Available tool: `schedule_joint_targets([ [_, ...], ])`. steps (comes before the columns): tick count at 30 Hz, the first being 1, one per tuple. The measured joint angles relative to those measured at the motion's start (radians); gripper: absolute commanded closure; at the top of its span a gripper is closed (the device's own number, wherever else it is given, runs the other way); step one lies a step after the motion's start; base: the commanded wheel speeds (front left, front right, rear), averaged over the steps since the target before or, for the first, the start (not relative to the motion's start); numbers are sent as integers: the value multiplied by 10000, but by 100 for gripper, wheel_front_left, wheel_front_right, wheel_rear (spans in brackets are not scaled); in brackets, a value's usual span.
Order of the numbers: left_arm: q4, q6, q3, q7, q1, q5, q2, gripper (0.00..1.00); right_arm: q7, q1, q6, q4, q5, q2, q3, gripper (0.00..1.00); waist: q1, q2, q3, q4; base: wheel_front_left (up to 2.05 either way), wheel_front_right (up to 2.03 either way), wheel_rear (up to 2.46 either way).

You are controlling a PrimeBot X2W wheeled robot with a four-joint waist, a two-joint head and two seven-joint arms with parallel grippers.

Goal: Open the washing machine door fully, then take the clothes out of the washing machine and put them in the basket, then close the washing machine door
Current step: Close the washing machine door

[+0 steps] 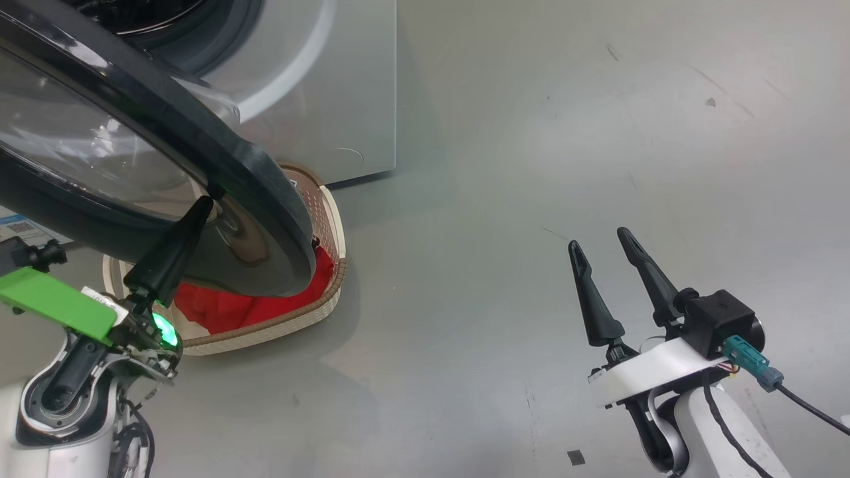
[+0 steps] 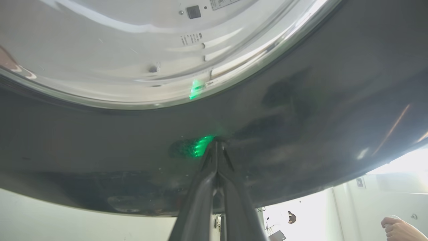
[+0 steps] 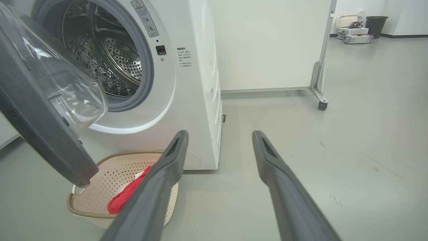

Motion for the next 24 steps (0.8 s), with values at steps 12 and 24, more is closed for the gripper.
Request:
schedule_joint_targets([
  [12, 773, 0, 119, -351, -958, 61, -245, 100, -2, 1, 0, 44, 15, 44, -71, 0, 0, 0, -63, -67, 0, 0, 0],
  [24, 1070, 0, 282, -556, -1234, 69, -276, 100, -2, -53, 4, 42, 15, 111, -38, 0, 0, 0, 24, -130, 0, 0, 0],
])
